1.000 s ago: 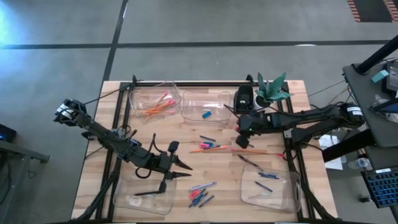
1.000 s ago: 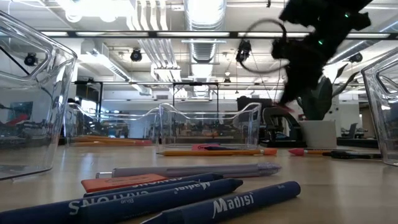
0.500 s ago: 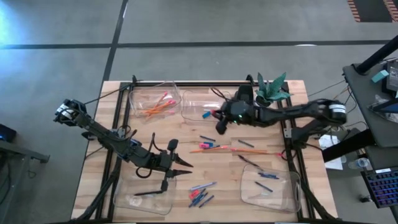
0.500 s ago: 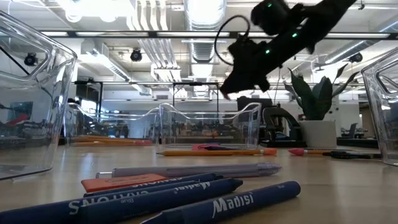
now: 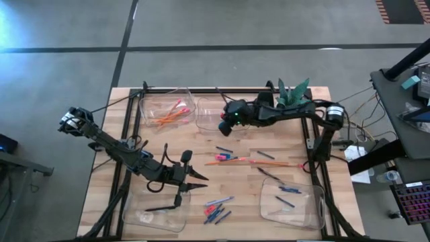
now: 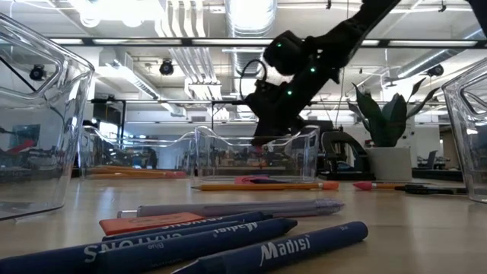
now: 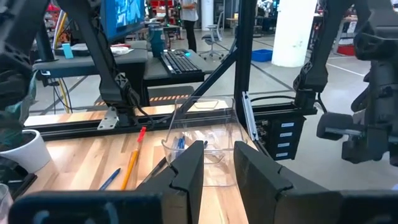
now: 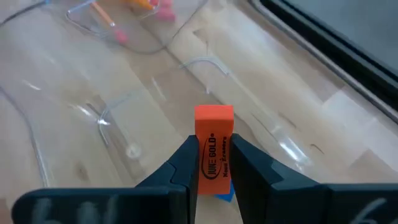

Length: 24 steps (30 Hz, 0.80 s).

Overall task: Sort crayons/erasers/pens/pencils in bins
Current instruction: Put the orange eraser into the top right transparent bin

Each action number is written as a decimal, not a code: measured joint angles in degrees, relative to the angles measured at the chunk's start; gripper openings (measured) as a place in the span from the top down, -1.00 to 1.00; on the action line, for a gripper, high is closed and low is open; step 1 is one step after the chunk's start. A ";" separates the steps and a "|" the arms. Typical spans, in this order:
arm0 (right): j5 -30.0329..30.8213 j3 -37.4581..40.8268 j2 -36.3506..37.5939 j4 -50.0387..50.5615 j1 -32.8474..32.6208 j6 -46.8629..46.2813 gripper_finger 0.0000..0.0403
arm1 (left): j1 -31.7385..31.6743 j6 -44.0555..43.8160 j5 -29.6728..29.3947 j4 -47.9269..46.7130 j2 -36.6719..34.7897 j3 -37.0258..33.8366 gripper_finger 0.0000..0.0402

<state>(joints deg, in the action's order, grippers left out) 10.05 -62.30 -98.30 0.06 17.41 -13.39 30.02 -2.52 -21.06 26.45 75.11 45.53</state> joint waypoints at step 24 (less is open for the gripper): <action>-1.30 -14.81 -11.57 18.16 0.70 9.44 0.66 | 0.02 -0.07 0.07 -1.61 -0.02 -0.21 0.63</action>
<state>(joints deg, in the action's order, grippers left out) 8.75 -77.11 -109.87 18.21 18.11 -3.94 30.04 -2.59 -20.99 24.84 75.09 45.32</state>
